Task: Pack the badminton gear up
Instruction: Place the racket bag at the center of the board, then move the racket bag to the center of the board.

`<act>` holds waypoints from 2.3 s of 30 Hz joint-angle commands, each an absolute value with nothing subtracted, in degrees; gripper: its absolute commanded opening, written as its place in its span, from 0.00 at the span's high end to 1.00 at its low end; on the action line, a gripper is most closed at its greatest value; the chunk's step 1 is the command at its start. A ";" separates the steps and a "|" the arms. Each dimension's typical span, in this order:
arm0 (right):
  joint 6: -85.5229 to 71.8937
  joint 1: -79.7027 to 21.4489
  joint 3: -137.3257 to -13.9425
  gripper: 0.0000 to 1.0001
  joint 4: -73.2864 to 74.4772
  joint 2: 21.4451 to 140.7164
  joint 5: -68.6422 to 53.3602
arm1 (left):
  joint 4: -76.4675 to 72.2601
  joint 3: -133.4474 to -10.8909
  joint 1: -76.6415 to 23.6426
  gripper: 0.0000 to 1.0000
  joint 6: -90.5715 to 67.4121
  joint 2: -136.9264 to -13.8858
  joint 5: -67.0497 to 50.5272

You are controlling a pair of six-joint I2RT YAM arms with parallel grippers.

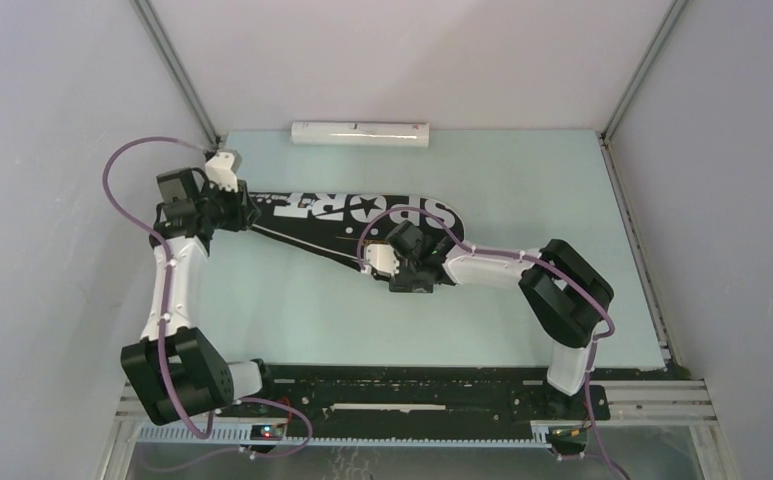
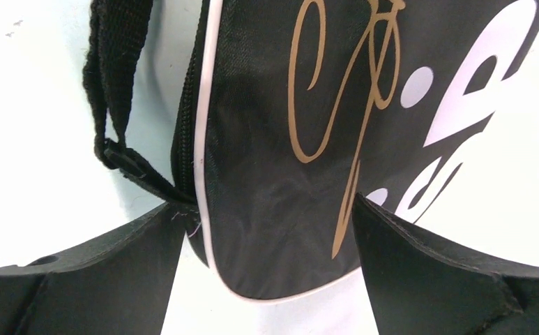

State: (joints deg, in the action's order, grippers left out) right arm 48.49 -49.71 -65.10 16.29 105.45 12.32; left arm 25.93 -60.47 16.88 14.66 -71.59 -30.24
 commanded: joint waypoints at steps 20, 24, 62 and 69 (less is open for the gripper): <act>31.18 -48.77 -74.63 0.01 32.67 106.66 -1.43 | 21.36 -55.66 7.38 0.51 61.80 -90.71 -8.43; 28.71 -46.32 -77.02 0.03 33.90 108.21 -1.93 | 18.29 -60.03 4.84 0.51 59.84 -97.59 -3.94; 29.01 -34.28 -79.39 0.00 37.98 103.72 -7.96 | 33.37 -89.24 -3.48 0.50 39.22 -109.02 2.17; 29.77 -34.16 -74.49 0.00 38.55 94.14 -12.27 | 28.75 -78.09 2.06 0.49 32.46 -93.54 -5.81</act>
State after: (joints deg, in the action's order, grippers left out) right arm 28.45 -34.02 -76.16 38.83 100.25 -8.56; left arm 33.36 -83.18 -1.28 37.69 -104.18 -0.43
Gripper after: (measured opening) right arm 0.993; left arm 0.505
